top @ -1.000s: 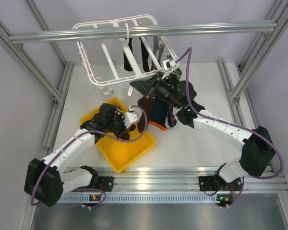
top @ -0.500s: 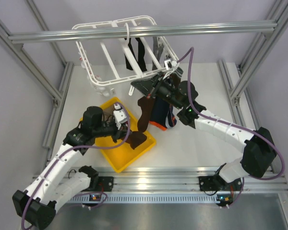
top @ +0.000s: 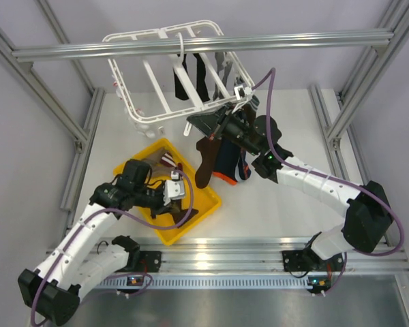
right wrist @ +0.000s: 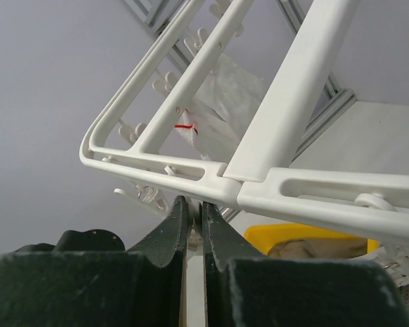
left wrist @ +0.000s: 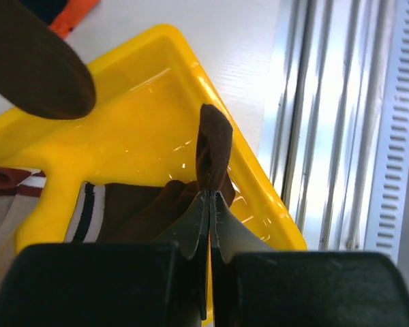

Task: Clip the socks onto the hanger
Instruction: Pick up the sock from the bin.

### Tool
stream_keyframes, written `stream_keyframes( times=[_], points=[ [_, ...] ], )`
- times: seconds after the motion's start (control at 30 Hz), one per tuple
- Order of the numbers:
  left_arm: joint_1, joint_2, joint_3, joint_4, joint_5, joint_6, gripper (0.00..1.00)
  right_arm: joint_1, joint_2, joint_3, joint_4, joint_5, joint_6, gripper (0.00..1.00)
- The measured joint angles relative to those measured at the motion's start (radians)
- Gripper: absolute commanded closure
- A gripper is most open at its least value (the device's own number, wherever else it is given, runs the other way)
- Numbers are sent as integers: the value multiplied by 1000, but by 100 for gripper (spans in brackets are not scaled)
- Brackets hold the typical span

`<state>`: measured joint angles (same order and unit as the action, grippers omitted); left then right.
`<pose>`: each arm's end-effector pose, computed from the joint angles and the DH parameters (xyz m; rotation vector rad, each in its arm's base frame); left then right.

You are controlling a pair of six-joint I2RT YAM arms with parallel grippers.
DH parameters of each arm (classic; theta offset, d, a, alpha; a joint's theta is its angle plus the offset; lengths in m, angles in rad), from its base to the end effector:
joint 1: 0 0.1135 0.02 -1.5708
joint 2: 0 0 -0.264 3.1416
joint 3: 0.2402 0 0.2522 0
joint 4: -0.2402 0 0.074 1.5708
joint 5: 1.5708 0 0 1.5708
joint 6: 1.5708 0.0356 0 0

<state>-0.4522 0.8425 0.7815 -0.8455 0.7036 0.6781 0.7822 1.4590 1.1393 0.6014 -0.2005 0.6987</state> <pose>0.1292 -0.0884 0.2758 1.4834 1.7933 -0.7524 0.2408 0.2493 0.3861 -0.2486 1.4080 1.3771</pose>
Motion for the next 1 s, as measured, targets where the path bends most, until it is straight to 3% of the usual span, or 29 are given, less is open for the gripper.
stream_keyframes(
  times=[0.07,0.13,0.17,0.3,0.5,0.53,0.73,0.83,1.0],
  points=[
    [0,0,8,-71,33,79,100,0,0,0,1,0,0,100],
    [-5,0,11,-130,51,155,88,0,0,0,1,0,0,100],
    [-11,5,11,-162,54,194,75,0,0,0,1,0,0,100],
    [-24,34,6,-206,29,222,62,0,0,0,1,0,0,100],
    [-26,-5,-55,-18,-142,-6,57,0,0,0,1,0,0,100],
    [-26,-10,-65,29,-174,-55,52,0,0,0,1,0,0,100],
    [-26,73,-78,257,-379,-274,57,0,0,0,1,0,0,100],
    [-27,214,-59,310,-486,-349,60,0,0,0,1,1,0,100],
    [-27,514,47,307,-592,-446,56,0,0,0,0,2,0,100]
  ],
)
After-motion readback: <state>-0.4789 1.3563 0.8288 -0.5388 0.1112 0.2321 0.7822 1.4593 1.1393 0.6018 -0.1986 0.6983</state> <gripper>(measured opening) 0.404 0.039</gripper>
